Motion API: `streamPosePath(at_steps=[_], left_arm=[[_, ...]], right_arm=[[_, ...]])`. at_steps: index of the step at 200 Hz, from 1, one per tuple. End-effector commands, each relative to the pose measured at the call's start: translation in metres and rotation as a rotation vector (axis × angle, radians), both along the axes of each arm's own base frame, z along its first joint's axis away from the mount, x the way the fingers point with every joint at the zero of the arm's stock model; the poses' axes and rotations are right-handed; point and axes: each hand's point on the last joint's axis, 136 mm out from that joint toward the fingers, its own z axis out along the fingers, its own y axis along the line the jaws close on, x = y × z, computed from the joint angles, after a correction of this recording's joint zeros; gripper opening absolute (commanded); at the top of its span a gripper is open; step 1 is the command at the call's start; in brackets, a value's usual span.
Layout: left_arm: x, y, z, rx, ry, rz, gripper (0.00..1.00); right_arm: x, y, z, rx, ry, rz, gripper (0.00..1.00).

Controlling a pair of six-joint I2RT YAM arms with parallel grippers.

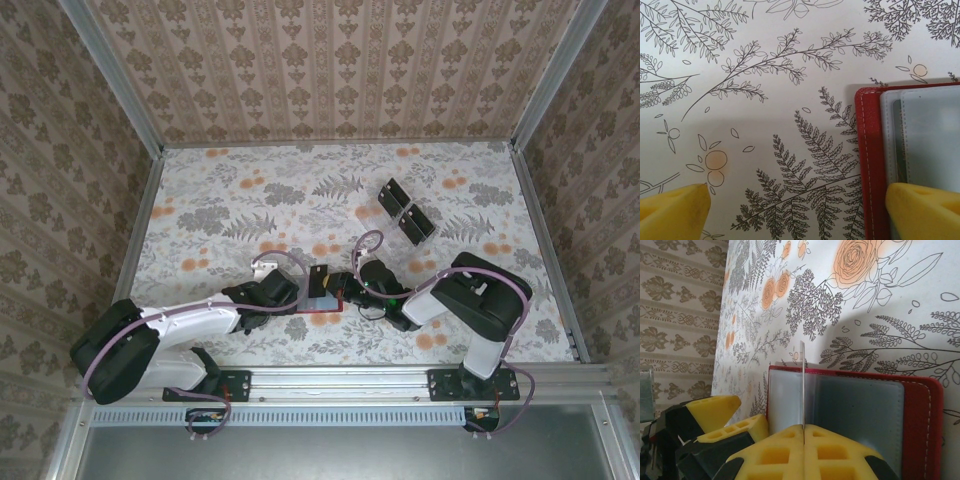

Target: Put the credit cards into the card holder

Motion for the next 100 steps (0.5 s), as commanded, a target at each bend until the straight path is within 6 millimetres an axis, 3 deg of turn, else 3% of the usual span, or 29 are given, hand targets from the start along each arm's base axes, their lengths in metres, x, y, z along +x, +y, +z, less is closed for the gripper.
streamPosePath(at_steps=[1, 100], left_arm=[[-0.01, 0.012, -0.013, 0.051, 0.039, 0.012, 1.0], [-0.011, 0.013, -0.014, 0.052, 0.041, 0.013, 1.0]], right_arm=[[-0.001, 0.009, 0.006, 0.037, -0.011, 0.017, 0.0], [-0.012, 0.01, 0.001, 0.096, 0.025, 0.016, 0.0]])
